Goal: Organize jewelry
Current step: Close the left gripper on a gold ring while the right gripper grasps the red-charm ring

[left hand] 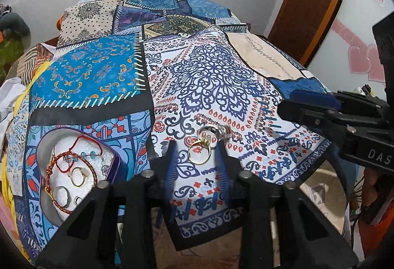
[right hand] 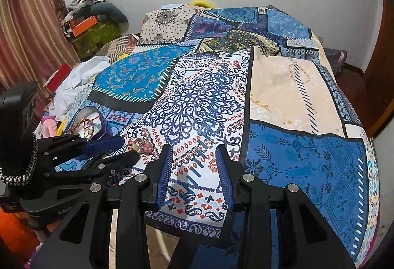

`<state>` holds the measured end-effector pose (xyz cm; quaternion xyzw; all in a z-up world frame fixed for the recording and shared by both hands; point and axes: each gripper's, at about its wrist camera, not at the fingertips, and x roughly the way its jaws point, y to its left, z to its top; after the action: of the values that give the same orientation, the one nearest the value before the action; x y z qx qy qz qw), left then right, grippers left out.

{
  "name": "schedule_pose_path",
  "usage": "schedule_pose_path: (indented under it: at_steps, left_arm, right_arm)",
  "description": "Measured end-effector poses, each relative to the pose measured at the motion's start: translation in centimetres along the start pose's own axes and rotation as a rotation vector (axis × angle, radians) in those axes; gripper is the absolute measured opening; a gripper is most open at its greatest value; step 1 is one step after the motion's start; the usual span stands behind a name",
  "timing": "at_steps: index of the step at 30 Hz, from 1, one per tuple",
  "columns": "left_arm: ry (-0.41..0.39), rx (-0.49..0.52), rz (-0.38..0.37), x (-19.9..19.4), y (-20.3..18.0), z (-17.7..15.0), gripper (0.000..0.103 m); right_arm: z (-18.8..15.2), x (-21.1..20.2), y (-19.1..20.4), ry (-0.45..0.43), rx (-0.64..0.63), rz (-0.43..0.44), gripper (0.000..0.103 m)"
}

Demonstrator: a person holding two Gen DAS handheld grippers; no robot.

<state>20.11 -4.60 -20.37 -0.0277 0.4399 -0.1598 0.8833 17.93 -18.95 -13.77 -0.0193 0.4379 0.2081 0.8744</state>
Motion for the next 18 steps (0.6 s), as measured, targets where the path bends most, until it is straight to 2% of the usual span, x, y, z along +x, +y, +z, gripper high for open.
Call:
schedule_pose_path:
  at_steps: [1,9,18]
  left_arm:
    - [0.000,-0.008,-0.006,0.1,0.1,0.0,0.018]
    - [-0.014,-0.022,-0.022,-0.6,0.3,0.0,0.018]
    - [-0.090,-0.026,0.035,-4.2,1.6,-0.3,0.018]
  right_arm:
    - [0.0,0.1,0.0,0.002,0.001,0.001,0.033]
    - [0.2,0.2,0.6,0.011,-0.007,0.021,0.033]
    - [0.7,1.7,3.2,0.042,-0.054,0.055,0.033]
